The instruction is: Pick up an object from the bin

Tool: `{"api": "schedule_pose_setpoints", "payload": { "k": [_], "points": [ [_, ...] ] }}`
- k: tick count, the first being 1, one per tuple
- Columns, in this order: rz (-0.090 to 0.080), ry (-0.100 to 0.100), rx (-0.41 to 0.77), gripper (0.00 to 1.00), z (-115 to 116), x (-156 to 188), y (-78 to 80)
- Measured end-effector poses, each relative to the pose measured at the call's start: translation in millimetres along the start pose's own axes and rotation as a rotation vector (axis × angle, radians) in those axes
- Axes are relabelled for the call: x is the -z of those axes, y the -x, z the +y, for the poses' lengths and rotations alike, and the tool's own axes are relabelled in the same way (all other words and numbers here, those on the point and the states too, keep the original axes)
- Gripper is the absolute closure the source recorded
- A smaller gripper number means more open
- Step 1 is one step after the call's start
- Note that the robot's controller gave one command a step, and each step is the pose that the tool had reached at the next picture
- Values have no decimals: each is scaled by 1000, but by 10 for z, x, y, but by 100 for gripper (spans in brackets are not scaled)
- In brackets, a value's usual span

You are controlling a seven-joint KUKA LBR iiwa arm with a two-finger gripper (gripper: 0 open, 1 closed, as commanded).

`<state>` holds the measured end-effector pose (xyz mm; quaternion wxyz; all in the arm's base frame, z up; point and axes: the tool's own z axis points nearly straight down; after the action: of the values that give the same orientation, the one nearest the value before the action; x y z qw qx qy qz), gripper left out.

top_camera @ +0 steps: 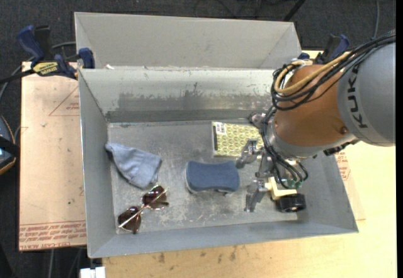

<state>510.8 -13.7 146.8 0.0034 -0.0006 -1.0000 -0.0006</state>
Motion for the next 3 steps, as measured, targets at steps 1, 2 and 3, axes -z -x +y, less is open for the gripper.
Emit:
{"api": "schedule_pose_setpoints", "payload": {
  "k": [1,2,3],
  "points": [
    [-7,0,0,0,0,34,18],
    [-14,-1,65,0,55,-300,-26],
    [-44,-2,246,100,417,-679,-122]
  ]
}}
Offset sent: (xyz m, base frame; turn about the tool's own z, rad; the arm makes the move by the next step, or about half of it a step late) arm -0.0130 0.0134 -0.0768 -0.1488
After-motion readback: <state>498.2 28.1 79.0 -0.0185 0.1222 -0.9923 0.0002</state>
